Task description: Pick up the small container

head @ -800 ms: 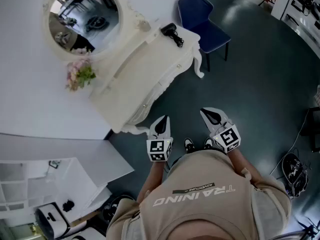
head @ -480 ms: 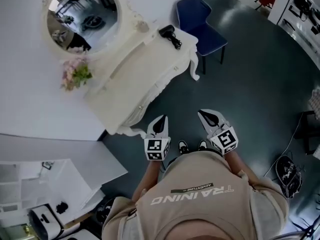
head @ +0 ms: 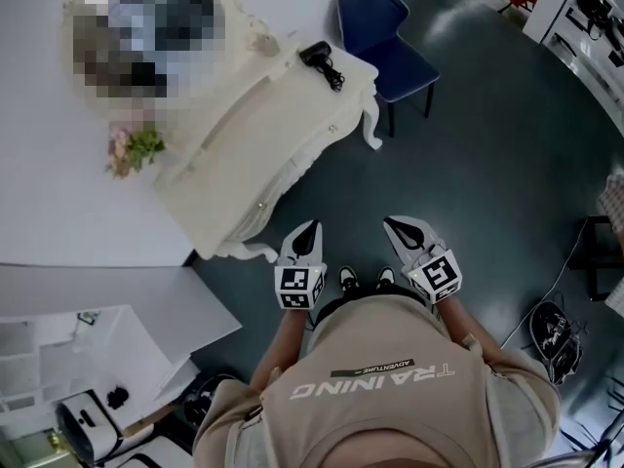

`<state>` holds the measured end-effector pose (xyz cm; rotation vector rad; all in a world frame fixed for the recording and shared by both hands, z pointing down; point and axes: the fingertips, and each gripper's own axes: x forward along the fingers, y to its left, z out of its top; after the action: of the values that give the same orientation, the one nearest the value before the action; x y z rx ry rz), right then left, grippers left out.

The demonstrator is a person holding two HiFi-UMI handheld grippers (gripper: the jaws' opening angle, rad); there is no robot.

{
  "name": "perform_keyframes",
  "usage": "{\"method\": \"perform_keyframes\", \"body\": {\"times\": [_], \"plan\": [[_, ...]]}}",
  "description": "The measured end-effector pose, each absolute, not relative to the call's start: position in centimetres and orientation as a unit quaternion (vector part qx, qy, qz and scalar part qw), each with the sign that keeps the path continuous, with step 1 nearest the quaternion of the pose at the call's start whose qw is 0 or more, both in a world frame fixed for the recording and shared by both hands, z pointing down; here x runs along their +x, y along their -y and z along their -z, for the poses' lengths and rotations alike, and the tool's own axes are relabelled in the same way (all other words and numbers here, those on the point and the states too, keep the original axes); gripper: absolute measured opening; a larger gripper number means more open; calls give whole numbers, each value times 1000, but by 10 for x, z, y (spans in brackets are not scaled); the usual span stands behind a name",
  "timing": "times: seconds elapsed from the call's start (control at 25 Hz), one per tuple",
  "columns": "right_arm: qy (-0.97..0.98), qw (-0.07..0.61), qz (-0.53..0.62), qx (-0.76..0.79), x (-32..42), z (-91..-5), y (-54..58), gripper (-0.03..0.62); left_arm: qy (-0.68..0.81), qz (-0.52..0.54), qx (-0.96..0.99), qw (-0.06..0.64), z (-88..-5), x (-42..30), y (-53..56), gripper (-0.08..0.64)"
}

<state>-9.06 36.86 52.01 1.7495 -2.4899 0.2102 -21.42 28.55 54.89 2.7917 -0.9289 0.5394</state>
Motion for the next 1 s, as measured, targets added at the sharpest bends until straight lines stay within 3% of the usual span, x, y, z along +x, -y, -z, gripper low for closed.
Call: {"method": "perform_keyframes", "body": {"times": [0.48,1.0], "plan": [[819,35,-59,570,-49,-532,-365,3,345,-202,913,75,-563,-202,-300,15],[801,53,-78,591,-34,-544,-319,3,324,-189,922,95,-571,-177,-239,15]]}}
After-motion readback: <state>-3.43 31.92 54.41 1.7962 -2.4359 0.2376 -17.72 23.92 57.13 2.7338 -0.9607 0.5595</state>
